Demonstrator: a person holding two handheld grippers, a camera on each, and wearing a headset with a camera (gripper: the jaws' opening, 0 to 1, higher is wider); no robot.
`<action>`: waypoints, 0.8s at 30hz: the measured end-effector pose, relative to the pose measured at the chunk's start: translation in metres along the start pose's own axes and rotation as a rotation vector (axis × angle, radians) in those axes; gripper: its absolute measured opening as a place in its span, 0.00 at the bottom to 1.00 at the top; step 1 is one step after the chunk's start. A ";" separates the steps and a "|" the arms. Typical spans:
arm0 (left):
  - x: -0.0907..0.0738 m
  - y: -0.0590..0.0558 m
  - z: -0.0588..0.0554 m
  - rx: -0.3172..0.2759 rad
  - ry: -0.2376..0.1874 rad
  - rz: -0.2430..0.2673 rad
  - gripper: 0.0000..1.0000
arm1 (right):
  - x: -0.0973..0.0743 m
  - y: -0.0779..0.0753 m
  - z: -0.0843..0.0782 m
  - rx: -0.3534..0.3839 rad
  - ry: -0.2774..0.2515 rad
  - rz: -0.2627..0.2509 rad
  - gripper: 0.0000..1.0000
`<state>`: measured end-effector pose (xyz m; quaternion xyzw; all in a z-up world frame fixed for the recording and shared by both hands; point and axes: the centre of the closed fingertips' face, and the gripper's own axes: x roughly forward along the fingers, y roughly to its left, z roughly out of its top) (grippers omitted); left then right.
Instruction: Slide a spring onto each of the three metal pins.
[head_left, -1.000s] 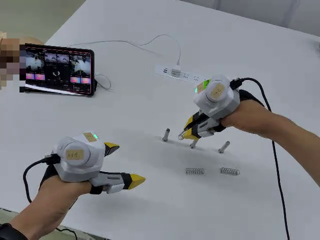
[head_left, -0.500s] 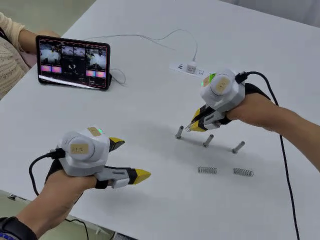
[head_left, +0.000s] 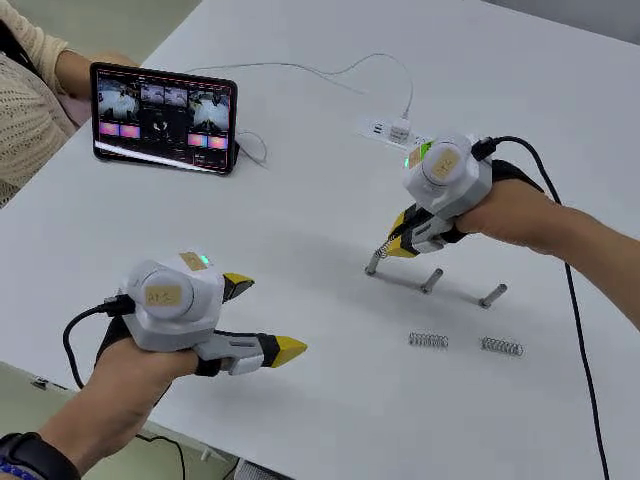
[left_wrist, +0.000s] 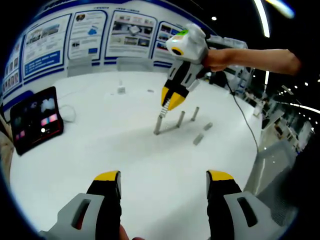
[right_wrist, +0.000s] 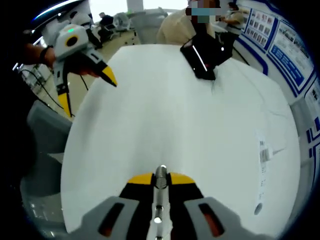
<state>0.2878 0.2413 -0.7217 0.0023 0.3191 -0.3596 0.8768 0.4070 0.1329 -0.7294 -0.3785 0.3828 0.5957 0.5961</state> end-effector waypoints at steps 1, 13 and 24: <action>0.000 0.000 0.000 -0.001 -0.001 0.000 0.70 | 0.001 0.000 0.000 0.000 0.001 0.001 0.12; 0.000 0.000 -0.001 -0.001 0.003 0.000 0.70 | 0.008 -0.001 0.002 -0.017 0.013 0.010 0.12; -0.001 0.000 0.000 0.000 0.004 0.001 0.69 | 0.022 0.000 0.001 -0.038 0.034 0.022 0.12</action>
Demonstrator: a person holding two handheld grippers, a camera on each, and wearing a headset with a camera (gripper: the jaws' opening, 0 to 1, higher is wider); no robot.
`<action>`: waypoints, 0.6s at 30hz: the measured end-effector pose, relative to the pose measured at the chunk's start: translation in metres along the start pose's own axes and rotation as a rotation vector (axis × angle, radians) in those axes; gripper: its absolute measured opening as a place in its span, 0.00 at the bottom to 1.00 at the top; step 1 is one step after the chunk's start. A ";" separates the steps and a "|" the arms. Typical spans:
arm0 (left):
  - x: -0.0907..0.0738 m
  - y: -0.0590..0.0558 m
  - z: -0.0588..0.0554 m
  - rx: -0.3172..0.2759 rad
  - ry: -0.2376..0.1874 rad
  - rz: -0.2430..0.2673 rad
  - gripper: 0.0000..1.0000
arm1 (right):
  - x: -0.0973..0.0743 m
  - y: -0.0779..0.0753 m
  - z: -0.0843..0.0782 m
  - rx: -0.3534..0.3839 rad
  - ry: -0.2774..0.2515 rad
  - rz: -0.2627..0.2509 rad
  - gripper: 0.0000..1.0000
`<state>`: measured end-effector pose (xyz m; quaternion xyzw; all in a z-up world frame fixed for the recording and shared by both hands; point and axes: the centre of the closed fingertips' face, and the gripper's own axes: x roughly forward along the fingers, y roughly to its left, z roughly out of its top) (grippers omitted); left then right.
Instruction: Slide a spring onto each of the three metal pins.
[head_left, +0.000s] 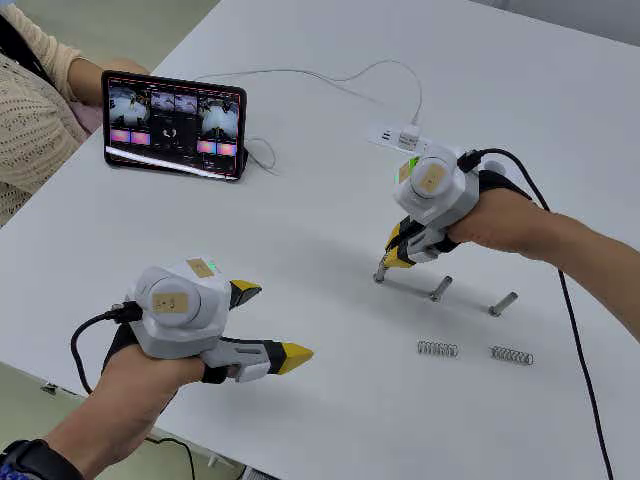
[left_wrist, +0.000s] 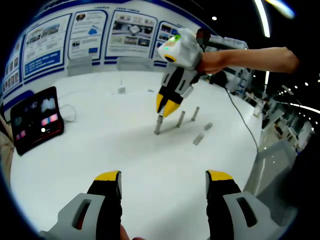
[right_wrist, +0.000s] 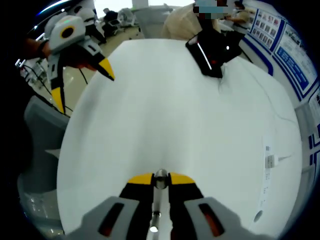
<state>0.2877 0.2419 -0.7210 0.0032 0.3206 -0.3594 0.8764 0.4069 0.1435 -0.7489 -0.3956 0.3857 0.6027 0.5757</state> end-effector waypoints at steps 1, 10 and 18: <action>0.000 0.000 0.000 0.000 0.000 0.000 0.69 | 0.001 0.000 0.000 -0.002 0.002 0.000 0.12; 0.000 -0.001 0.001 0.002 -0.001 -0.001 0.69 | 0.010 -0.002 -0.003 -0.011 0.012 0.008 0.12; 0.000 -0.001 -0.001 -0.002 0.003 -0.001 0.69 | 0.018 -0.001 -0.005 -0.013 0.019 0.017 0.12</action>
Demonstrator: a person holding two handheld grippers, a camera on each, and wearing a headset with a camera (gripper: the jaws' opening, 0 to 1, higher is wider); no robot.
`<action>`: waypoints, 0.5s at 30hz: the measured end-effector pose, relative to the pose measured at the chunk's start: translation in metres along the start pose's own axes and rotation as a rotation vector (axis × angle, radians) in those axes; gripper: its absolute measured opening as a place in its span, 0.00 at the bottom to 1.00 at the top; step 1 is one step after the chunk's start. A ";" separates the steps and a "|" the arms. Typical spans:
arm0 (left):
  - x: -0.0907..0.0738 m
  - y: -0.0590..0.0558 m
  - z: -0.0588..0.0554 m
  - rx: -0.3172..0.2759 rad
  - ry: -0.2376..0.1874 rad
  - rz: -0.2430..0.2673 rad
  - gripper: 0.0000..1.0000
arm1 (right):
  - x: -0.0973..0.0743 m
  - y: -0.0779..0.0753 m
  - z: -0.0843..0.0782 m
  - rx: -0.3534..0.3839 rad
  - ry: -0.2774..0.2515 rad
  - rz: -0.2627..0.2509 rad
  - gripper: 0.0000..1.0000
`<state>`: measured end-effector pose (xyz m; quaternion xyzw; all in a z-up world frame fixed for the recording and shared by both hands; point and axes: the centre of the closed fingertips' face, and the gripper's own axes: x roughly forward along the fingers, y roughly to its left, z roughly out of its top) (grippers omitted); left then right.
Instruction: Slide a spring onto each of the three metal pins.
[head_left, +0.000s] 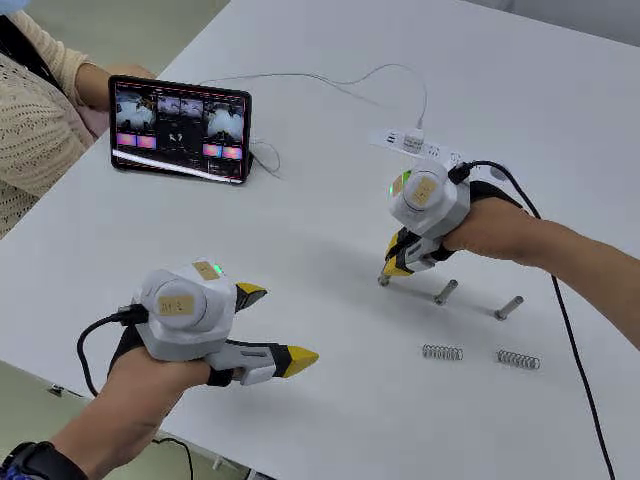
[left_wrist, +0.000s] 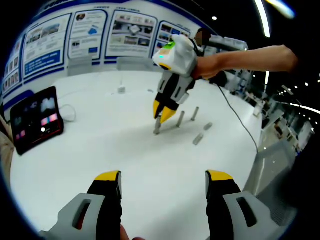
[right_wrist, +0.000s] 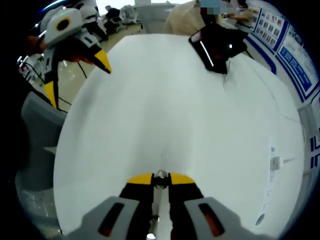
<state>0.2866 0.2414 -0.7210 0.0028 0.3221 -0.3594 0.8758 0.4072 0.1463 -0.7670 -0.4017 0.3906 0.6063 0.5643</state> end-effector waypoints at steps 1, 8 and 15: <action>0.000 0.000 0.000 0.000 0.001 0.000 0.69 | 0.000 0.000 0.000 0.000 0.000 0.001 0.12; -0.002 0.001 -0.002 -0.005 0.005 0.004 0.69 | 0.009 0.001 -0.002 -0.004 0.009 0.011 0.12; -0.003 0.003 -0.003 -0.008 0.006 0.009 0.69 | 0.014 0.002 -0.003 -0.013 0.019 0.016 0.13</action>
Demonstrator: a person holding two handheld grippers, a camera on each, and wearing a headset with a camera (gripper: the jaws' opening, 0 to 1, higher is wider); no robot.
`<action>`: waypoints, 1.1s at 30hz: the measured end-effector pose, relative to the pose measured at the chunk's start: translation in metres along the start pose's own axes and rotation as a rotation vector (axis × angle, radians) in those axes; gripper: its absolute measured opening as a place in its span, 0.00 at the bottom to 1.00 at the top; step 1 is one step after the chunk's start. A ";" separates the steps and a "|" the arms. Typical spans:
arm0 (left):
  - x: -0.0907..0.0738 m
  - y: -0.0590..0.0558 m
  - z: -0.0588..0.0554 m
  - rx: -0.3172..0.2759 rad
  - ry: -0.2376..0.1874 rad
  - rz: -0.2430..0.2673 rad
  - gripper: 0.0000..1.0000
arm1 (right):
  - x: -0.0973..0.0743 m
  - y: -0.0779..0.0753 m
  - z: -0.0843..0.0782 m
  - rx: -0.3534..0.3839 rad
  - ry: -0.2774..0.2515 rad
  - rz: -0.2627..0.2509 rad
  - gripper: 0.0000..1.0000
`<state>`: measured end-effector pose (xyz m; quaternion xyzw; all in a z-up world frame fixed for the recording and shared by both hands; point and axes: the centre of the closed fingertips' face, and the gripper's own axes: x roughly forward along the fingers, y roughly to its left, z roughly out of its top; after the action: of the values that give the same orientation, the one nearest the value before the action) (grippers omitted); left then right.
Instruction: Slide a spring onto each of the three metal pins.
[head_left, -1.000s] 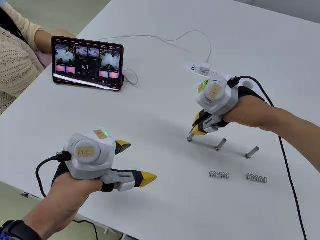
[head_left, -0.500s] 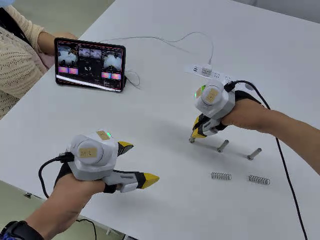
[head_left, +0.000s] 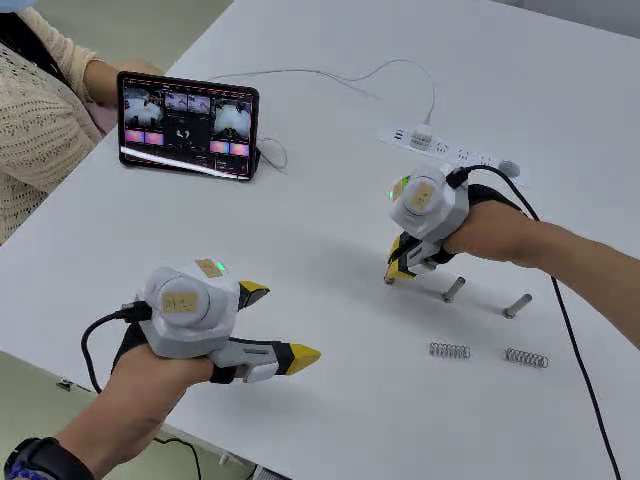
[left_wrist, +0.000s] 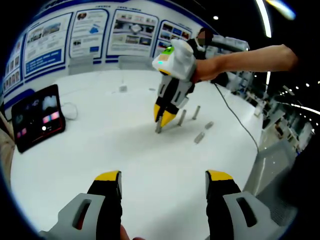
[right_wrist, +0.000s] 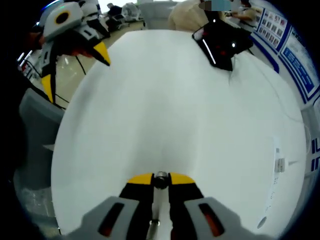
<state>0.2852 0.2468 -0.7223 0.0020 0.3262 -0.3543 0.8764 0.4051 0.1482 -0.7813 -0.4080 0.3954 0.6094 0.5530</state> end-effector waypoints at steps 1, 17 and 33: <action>0.000 0.000 0.000 0.000 0.000 0.000 0.69 | 0.000 0.000 0.000 -0.001 0.001 0.000 0.13; -0.001 -0.001 0.004 0.005 -0.006 -0.001 0.69 | -0.005 0.002 0.001 0.026 -0.022 -0.001 0.24; -0.003 -0.006 0.009 0.008 -0.018 -0.004 0.69 | -0.023 0.000 -0.002 0.055 -0.069 -0.048 0.31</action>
<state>0.2849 0.2425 -0.7125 0.0016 0.3170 -0.3574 0.8785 0.4060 0.1385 -0.7609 -0.3808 0.3831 0.5985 0.5917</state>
